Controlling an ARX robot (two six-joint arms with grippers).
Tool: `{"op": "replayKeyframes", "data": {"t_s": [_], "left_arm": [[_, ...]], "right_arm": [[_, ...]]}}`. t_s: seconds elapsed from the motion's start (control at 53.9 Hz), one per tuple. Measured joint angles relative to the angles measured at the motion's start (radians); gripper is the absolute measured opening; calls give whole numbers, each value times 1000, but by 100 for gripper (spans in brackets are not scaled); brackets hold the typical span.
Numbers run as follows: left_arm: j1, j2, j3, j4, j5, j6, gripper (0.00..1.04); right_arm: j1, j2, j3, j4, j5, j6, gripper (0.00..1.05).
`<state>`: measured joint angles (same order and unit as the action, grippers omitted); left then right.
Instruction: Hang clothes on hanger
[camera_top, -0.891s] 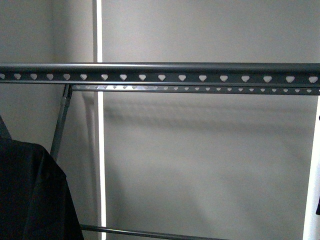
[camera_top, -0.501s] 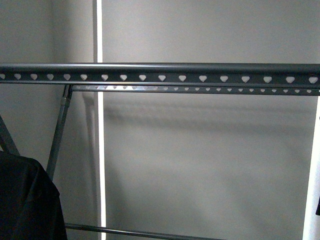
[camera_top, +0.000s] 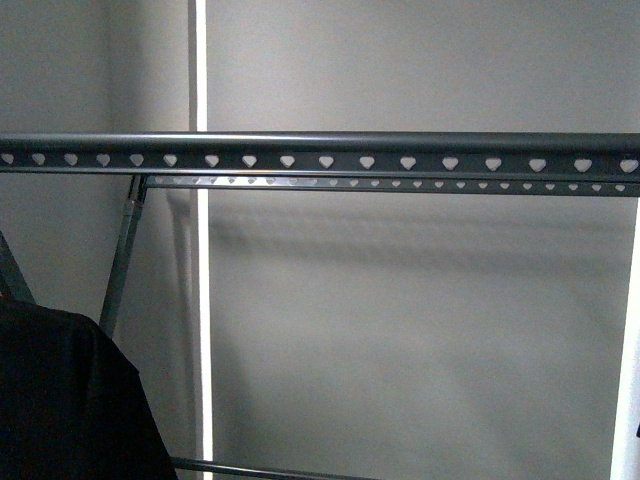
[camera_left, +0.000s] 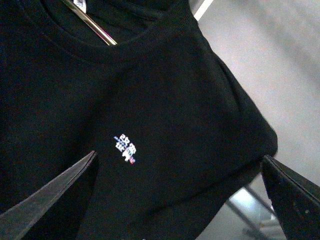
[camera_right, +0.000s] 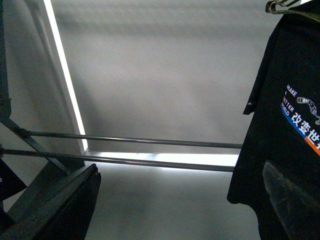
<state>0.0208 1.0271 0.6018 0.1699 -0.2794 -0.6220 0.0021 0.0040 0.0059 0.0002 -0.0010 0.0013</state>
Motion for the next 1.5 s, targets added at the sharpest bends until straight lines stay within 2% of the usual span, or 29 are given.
{"op": "replayKeyframes", "data": {"t_s": [0.13, 0.278, 0.575, 0.835, 0.928, 1.002, 1.095, 1.281, 1.411, 1.503], "left_arm": [[-9, 151, 129, -12, -50, -101, 98], [-13, 276, 236, 3, -82, -138, 98], [-16, 489, 420, 10, -146, -140, 98], [-27, 621, 574, -12, -164, -132, 98], [-41, 657, 632, -40, -168, -110, 80], [-45, 661, 641, -48, -163, -105, 71], [-50, 662, 640, -53, -146, -91, 53], [-24, 660, 589, -61, -71, -95, 17], [8, 659, 563, -71, -9, -149, 5], [26, 640, 535, -84, 42, -142, 5]], "right_arm": [[0, 0, 0, 0, 0, 0, 97], [0, 0, 0, 0, 0, 0, 97], [0, 0, 0, 0, 0, 0, 97], [0, 0, 0, 0, 0, 0, 97], [0, 0, 0, 0, 0, 0, 97], [0, 0, 0, 0, 0, 0, 97], [0, 0, 0, 0, 0, 0, 97], [0, 0, 0, 0, 0, 0, 97], [0, 0, 0, 0, 0, 0, 97], [0, 0, 0, 0, 0, 0, 97]]}}
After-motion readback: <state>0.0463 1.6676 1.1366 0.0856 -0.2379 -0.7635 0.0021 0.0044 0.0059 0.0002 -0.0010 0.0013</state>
